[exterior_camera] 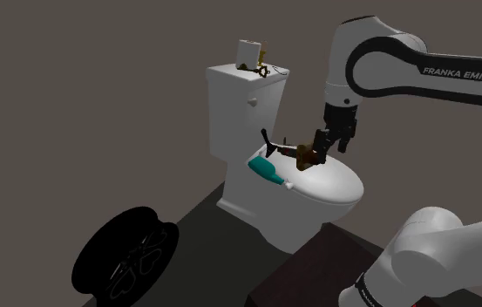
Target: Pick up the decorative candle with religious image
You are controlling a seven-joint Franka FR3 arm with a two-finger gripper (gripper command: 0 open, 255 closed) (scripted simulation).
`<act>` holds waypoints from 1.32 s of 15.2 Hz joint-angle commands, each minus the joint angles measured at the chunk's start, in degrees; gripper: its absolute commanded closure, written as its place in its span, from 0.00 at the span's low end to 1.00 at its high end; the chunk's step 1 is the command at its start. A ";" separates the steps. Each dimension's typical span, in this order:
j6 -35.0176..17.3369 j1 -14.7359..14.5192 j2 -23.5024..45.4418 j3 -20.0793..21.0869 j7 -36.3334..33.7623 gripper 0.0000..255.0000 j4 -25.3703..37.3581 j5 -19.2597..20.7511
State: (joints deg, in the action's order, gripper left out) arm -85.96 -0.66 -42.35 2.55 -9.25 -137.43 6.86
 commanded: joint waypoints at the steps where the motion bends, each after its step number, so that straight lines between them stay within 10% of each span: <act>1: 0.00 0.00 0.00 0.00 0.00 0.00 0.00 0.00; 20: -23.84 5.32 30.73 -18.67 21.91 0.00 11.41 4.17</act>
State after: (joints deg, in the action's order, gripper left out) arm -108.66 4.63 -13.78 -15.49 11.61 -127.18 11.52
